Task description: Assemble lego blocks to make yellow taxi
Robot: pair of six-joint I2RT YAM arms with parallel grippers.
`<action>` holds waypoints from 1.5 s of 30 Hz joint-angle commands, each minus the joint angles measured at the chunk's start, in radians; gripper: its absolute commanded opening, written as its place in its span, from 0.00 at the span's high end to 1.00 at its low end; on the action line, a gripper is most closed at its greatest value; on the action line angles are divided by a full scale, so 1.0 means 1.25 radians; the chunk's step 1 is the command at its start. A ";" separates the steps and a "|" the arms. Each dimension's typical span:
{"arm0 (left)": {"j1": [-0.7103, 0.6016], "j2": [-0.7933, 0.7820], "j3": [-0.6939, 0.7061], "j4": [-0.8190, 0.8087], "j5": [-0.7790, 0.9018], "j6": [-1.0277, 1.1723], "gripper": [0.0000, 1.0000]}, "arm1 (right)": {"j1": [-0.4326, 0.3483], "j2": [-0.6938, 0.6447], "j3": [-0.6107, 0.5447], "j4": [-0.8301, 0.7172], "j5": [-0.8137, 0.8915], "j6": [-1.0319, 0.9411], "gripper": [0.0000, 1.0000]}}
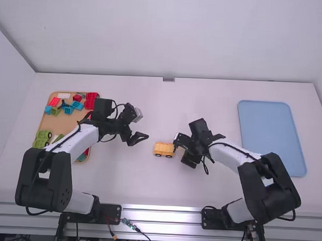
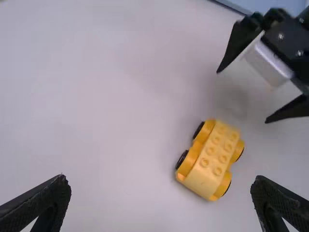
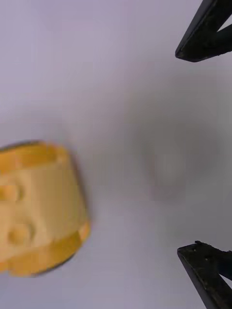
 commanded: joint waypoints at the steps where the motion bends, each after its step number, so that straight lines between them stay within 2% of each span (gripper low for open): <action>1: 0.007 -0.030 0.004 0.004 -0.055 -0.094 0.01 | -0.001 -0.061 -0.004 -0.003 0.076 0.065 0.01; 6: 0.027 -0.043 0.042 -0.027 -0.292 -0.352 0.01 | 0.000 -0.141 -0.005 -0.001 0.072 0.064 0.01; 8: 0.049 -0.043 0.056 -0.040 -0.298 -0.345 0.01 | 0.000 -0.164 -0.005 0.005 0.070 0.055 0.01; 12: 0.128 -0.043 0.072 -0.039 -0.195 -0.315 0.01 | -0.001 -0.191 -0.005 0.027 0.070 0.052 0.01; 14: 0.223 -0.043 0.085 -0.032 -0.189 -0.391 0.01 | -0.001 -0.200 -0.005 0.049 0.072 0.052 0.01; 15: 0.231 -0.043 0.085 -0.031 -0.190 -0.401 0.01 | -0.001 -0.200 -0.005 0.050 0.072 0.052 0.01; 18: 0.348 -0.043 0.098 -0.047 -0.252 -0.591 0.01 | -0.006 -0.201 -0.005 0.068 0.071 0.053 0.01; 23: 0.529 -0.043 0.093 -0.076 -0.493 -0.881 0.01 | -0.027 -0.202 -0.005 0.092 0.061 0.058 0.01; 28: 0.623 -0.043 0.091 -0.122 -0.518 -1.138 0.01 | -0.045 -0.202 -0.005 0.104 0.028 0.059 0.01; 31: 0.663 -0.043 0.091 -0.206 -0.500 -1.268 0.01 | -0.049 -0.202 -0.005 0.117 0.021 0.059 0.01; 35: 0.677 -0.043 0.090 -0.263 -0.472 -1.324 0.01 | -0.047 -0.202 -0.005 0.129 0.015 0.058 0.01; 45: 0.702 -0.043 0.098 -0.252 -0.497 -1.371 0.01 | -0.048 -0.202 -0.005 0.128 0.014 0.058 0.01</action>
